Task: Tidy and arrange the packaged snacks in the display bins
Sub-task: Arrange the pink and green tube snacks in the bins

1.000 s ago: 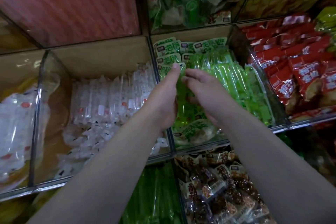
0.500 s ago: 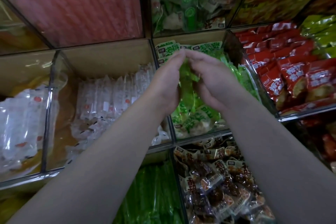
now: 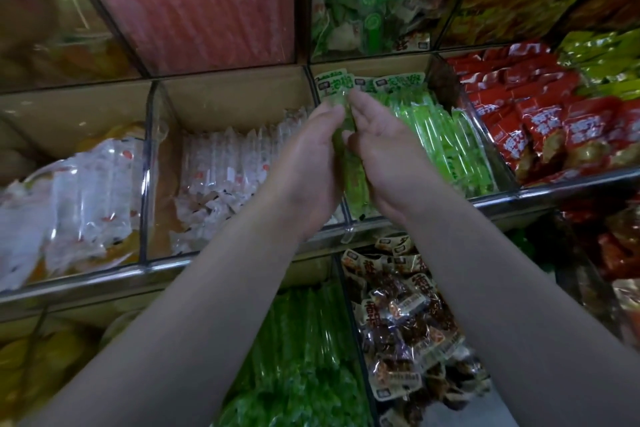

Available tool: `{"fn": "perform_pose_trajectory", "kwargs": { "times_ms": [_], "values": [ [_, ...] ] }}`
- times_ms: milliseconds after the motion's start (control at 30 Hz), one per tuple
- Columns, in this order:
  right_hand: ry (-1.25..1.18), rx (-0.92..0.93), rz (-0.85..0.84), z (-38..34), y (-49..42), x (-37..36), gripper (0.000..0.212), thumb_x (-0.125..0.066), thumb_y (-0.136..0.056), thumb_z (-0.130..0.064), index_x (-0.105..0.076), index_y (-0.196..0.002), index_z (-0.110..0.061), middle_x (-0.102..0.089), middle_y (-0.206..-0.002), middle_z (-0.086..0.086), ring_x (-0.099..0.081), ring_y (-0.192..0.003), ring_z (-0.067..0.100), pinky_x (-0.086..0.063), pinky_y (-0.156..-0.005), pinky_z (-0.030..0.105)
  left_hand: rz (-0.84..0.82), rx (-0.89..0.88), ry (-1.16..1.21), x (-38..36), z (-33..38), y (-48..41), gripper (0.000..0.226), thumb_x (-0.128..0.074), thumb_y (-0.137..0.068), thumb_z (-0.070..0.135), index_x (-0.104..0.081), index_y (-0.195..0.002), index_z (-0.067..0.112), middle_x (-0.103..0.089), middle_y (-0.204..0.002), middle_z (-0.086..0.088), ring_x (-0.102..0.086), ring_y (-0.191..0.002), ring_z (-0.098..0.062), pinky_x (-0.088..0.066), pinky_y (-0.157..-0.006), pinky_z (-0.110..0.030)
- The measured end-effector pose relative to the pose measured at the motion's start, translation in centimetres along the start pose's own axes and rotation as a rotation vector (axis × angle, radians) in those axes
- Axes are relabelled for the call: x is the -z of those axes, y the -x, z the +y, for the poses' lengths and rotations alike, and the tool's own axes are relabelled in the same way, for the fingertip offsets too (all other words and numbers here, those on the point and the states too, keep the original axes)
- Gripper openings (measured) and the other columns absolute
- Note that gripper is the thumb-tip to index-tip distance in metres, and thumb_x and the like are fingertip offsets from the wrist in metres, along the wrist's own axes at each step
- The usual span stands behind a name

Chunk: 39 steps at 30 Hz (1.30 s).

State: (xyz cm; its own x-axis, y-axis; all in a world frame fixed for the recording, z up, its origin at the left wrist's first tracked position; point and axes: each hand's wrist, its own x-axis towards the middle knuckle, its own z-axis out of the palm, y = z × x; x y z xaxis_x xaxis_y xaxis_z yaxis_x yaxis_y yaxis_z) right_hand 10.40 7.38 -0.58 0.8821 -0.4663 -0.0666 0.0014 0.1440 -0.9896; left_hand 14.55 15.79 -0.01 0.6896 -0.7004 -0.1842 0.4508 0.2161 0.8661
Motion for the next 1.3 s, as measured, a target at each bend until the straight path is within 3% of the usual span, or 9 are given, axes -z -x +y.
{"fn": "perform_pose_trajectory", "kwargs": {
  "times_ms": [233,367,500,567,633,800,1000,1133,1300],
  "values": [
    [0.009,-0.04,-0.051,1.9,3.8,-2.6,0.066,-0.038,-0.093,0.007,-0.026,-0.152,-0.019,-0.032,-0.157,0.004,-0.033,-0.142,0.022,-0.032,-0.116,0.047,-0.06,-0.04,-0.04,2.3,-1.1,5.3,0.042,-0.032,-0.101,0.012,-0.044,-0.141,0.015,-0.06,-0.131,-0.011,-0.067,-0.101,-0.013,-0.058,-0.074,-0.026],
    [-0.004,-0.082,-0.066,3.6,5.9,-4.1,0.067,-0.04,-0.092,0.012,-0.029,-0.152,-0.018,-0.032,-0.157,0.002,-0.031,-0.143,0.019,-0.031,-0.117,0.043,-0.041,0.009,-0.05,4.3,-2.3,7.8,0.052,-0.033,-0.101,0.012,-0.026,-0.152,0.021,-0.05,-0.141,0.0,-0.058,-0.099,-0.002,-0.053,-0.062,-0.015],
    [-0.055,-0.124,-0.08,5.5,7.8,-5.2,0.065,-0.041,-0.093,0.011,-0.031,-0.15,-0.017,-0.036,-0.155,0.004,-0.038,-0.14,0.021,-0.034,-0.115,0.044,-0.026,0.05,-0.015,6.1,-3.4,9.9,0.049,-0.034,-0.1,0.012,-0.034,-0.148,0.017,-0.049,-0.144,-0.008,-0.053,-0.126,-0.019,-0.053,-0.092,-0.028],
    [-0.047,-0.127,-0.062,6.1,8.7,-5.5,0.064,-0.042,-0.094,0.012,-0.033,-0.15,-0.017,-0.039,-0.152,0.003,-0.04,-0.137,0.018,-0.035,-0.115,0.041,-0.015,0.08,-0.001,7.0,-4.0,10.5,0.06,-0.043,-0.094,0.015,-0.027,-0.152,0.018,-0.039,-0.153,-0.01,-0.042,-0.137,-0.023,-0.039,-0.11,-0.04],
    [-0.019,-0.126,-0.048,6.8,9.7,-5.8,0.064,-0.042,-0.093,0.013,-0.034,-0.149,-0.017,-0.042,-0.148,-0.002,-0.043,-0.133,0.012,-0.035,-0.115,0.039,-0.024,0.101,0.025,7.7,-4.7,11.2,0.07,-0.048,-0.087,0.018,-0.026,-0.153,0.02,-0.038,-0.153,-0.008,-0.04,-0.139,-0.022,-0.034,-0.114,-0.042],
    [0.04,-0.166,-0.005,9.7,11.6,-6.7,0.071,-0.04,-0.089,0.014,-0.032,-0.15,-0.02,-0.051,-0.138,-0.01,-0.046,-0.129,0.007,-0.034,-0.115,0.035,0.007,0.125,-0.005,9.0,-7.7,12.2,0.048,-0.035,-0.099,0.009,-0.043,-0.144,0.021,-0.06,-0.134,-0.005,-0.06,-0.118,-0.017,-0.053,-0.082,-0.025],
    [0.018,-0.257,0.059,13.1,12.3,-6.4,0.057,-0.044,-0.089,0.014,-0.043,-0.141,-0.011,-0.062,-0.128,0.004,-0.056,-0.123,0.016,-0.041,-0.11,0.04,0.037,0.203,0.02,10.6,-10.3,12.6,0.041,-0.034,-0.098,0.007,-0.053,-0.135,0.012,-0.069,-0.105,-0.004,-0.066,-0.089,-0.011,-0.051,-0.071,-0.021],
    [-0.035,-0.347,0.085,15.0,12.4,-6.1,0.055,-0.039,-0.092,0.014,-0.042,-0.142,-0.009,-0.06,-0.124,-0.003,-0.054,-0.122,0.012,-0.04,-0.109,0.029,0.057,0.247,0.012,11.4,-11.9,12.6,0.043,-0.033,-0.098,0.006,-0.048,-0.138,0.008,-0.063,-0.109,-0.009,-0.061,-0.093,-0.017,-0.051,-0.07,-0.021],
    [-0.063,-0.403,0.141,17.0,11.4,-5.3,0.043,-0.046,-0.096,0.001,-0.046,-0.138,-0.012,-0.059,-0.132,0.0,-0.049,-0.128,0.015,-0.034,-0.114,0.035,0.122,0.295,0.061,11.5,-12.8,11.6,0.033,-0.033,-0.1,0.01,-0.051,-0.128,0.01,-0.064,-0.101,-0.007,-0.063,-0.084,-0.012,-0.053,-0.07,-0.018]
  ]
}}
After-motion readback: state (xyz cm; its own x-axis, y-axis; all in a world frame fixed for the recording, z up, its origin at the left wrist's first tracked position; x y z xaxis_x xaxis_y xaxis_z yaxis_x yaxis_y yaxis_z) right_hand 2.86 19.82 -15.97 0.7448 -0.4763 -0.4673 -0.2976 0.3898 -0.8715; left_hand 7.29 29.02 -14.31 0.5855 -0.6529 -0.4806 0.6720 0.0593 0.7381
